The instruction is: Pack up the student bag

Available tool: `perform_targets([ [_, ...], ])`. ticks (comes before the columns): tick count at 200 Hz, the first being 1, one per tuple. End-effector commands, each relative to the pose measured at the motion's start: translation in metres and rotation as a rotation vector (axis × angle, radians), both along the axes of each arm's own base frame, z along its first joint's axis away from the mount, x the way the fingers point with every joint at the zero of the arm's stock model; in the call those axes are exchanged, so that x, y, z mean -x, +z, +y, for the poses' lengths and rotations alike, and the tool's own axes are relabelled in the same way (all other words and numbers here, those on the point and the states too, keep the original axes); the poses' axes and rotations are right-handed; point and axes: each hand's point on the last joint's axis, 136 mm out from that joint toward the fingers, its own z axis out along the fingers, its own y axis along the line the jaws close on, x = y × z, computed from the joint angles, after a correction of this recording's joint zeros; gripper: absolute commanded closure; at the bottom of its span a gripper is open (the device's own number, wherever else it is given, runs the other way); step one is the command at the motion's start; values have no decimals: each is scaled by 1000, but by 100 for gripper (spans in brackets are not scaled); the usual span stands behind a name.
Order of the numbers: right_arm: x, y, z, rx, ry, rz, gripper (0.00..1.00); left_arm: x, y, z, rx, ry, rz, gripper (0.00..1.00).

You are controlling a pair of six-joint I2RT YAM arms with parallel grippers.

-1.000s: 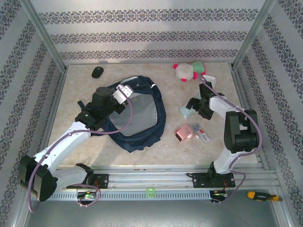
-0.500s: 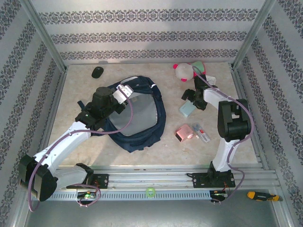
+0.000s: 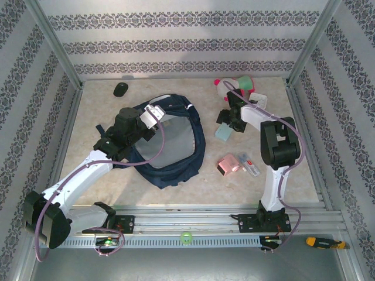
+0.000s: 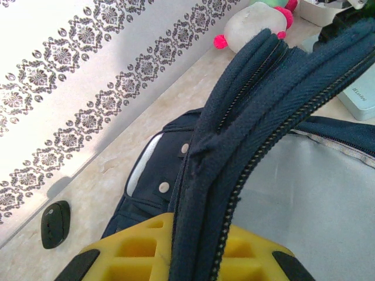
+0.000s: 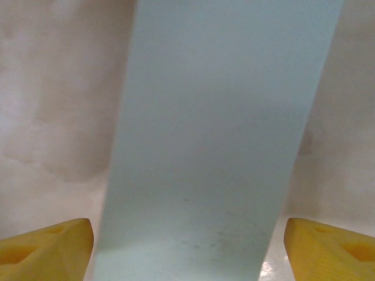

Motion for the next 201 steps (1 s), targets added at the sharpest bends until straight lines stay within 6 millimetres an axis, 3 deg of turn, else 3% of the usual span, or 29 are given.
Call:
perform_targets([
  [1,11,-9,-11,87,4,82,14,-6,41,3,49,33,-121,91],
  [24,11,-10,-14,114,5,98,19,-7,40,3,49,32,-118,90],
  [52,12,-10,-14,120,4,107,36,-6,42,3,51,31,-121,91],
  [77,9,4,-12,99,4,57,45,-5,44,4,50,33,-121,90],
  [96,9,29,-7,66,18,-22,48,-3,47,4,72,37,-120,90],
  [121,10,84,12,-40,85,-210,48,-3,53,5,121,54,-117,90],
  [141,21,130,35,-140,205,-380,48,-3,58,5,163,67,-124,90],
  [160,42,169,68,-210,406,-528,49,-5,62,7,213,76,-121,90],
  [174,66,186,92,-223,606,-595,50,-6,62,8,238,83,-109,90],
  [201,112,199,119,-151,941,-693,56,-5,65,7,295,78,-84,91],
])
